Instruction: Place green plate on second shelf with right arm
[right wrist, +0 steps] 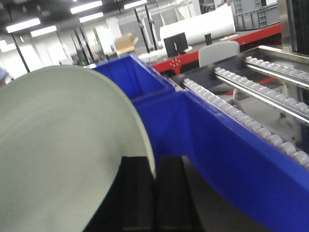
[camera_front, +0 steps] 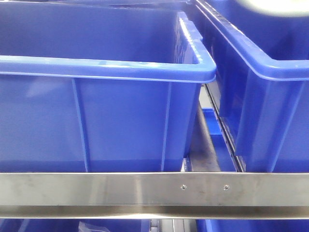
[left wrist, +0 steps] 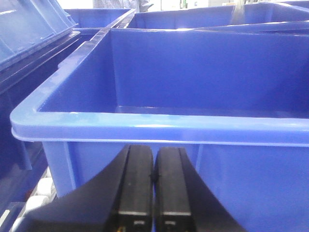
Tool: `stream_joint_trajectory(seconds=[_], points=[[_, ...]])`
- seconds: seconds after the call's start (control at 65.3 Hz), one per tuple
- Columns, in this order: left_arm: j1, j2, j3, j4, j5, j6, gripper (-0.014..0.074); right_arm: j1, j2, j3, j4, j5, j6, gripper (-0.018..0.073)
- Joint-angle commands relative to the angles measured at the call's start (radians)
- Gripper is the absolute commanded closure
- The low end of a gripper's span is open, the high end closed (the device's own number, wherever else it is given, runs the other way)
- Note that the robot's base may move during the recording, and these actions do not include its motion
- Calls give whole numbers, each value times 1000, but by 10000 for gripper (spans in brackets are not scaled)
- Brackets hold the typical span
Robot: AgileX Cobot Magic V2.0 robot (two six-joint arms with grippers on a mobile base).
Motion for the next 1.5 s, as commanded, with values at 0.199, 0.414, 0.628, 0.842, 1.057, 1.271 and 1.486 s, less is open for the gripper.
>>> stream_joint_trajectory(seconds=[0.199,0.414,0.628,0.842,1.057,1.271,1.486], points=[[0,-16,40,0,-78,-2,466,-112,128,-158,-13,31,-30,201],[0,-16,40,0,-78,-2,466,-160,118,-193,-13,121,-37,142],[0,-16,40,0,-78,-2,466,-160,-13,-193,-13,207,-178,532],[0,-16,40,0,-78,-2,466,-160,-229,-193,-13,344,-390,512],[0,-16,40,0,-78,-2,466,-160,-460,-193,-13,708,-502,512],[0,-16,40,0,-78,-2,466,-160,-587,-193,-12,1038,-502,512],[0,-16,40,0,-78,-2,466,-160,-609,-193,-4,1220,-501,512]])
